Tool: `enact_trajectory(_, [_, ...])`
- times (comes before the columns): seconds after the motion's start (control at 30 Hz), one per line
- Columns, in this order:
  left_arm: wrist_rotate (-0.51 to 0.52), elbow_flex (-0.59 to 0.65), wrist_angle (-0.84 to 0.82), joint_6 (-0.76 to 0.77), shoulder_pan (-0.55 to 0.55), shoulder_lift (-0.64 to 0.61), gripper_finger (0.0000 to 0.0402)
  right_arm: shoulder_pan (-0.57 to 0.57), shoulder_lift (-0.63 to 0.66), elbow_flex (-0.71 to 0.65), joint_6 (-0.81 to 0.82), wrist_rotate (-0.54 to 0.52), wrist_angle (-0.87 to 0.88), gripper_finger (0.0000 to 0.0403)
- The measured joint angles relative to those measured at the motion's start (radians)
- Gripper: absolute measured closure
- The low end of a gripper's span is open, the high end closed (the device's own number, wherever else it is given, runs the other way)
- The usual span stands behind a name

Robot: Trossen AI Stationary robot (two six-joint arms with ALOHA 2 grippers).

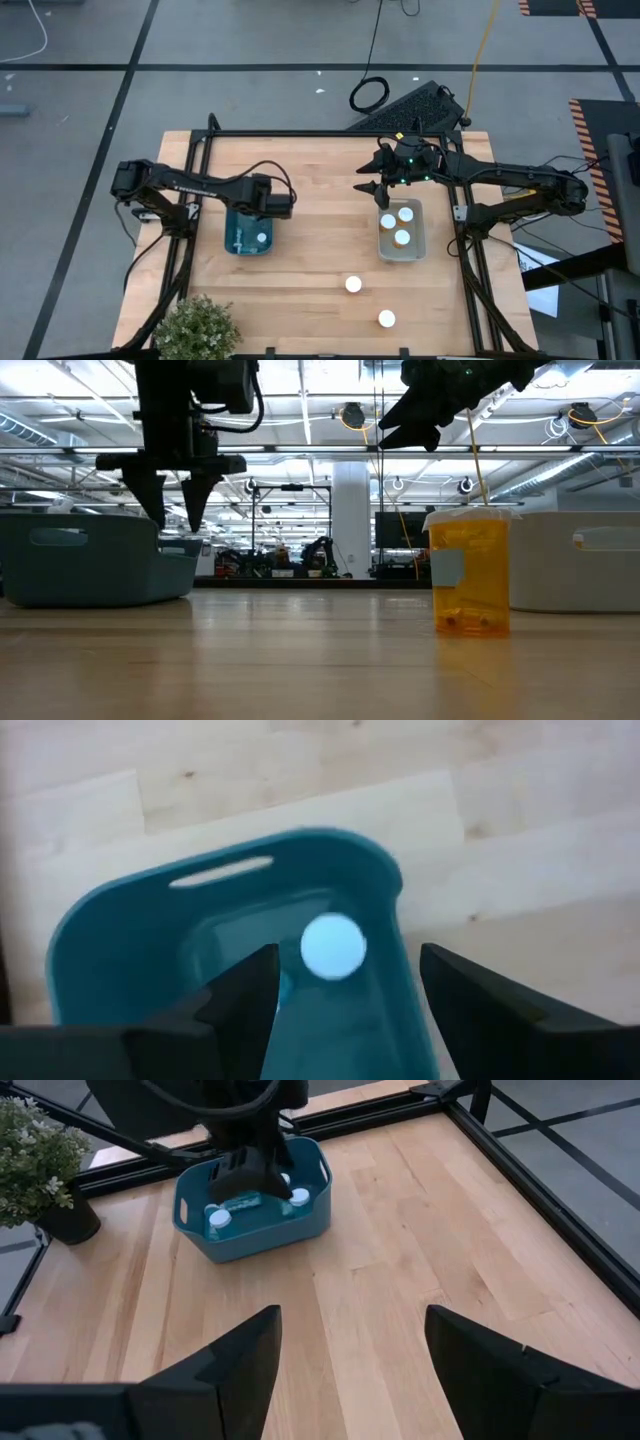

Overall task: Pick and place medicine bottles into bin by pill shape (circle, oval)
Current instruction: Adjust the blue pill bottle

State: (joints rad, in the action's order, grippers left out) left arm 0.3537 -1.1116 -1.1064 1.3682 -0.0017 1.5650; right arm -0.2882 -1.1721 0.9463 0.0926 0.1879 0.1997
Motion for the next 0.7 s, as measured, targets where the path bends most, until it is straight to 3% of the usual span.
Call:
enact_trajectory(0.43, [-0.358, -0.104, -0.199, 0.091, -0.038, -0.014, 0.0156, 0.0, 0.0, 0.0, 0.0, -0.002, 0.0, 0.0163])
enact_trajectory(0.7, [-0.402, -0.045, -0.212, 0.206, -0.078, -0.014, 0.0156, 0.0, 0.0, 0.0, 0.0, -0.001, 0.0, 0.0163])
